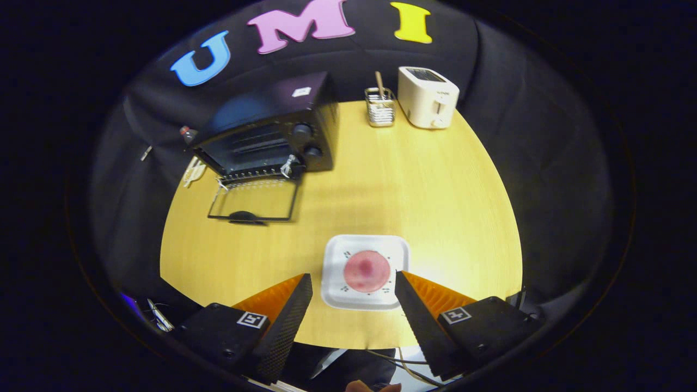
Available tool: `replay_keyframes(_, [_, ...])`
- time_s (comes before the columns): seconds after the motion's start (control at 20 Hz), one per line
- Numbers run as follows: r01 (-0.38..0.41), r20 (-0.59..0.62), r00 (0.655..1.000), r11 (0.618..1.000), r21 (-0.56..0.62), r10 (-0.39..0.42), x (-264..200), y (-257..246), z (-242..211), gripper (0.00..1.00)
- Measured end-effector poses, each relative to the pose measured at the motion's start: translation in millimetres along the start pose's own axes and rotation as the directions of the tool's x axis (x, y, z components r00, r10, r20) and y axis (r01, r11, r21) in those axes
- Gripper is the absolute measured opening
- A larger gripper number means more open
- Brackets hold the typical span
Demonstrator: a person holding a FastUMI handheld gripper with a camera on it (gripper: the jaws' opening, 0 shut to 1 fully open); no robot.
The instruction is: Open the toaster oven, put the food inside, and close the toaster oven door.
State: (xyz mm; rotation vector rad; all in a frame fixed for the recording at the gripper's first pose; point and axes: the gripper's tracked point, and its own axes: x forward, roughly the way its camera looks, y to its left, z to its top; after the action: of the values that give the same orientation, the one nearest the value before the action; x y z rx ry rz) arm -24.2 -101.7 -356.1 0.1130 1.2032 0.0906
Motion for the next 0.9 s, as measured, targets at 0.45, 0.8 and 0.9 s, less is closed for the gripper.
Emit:
replay_keyframes(0.45, [-0.008,-0.234,0.972,0.998,0.059,0.022,93,-68,-40,0.95])
replay_keyframes(0.8, [-0.024,-0.295,0.955,0.997,0.071,0.044,129,-72,-53,0.20])
replay_keyframes(0.9, [-0.083,-0.293,0.952,0.996,0.031,0.088,123,-70,-51,0.12])
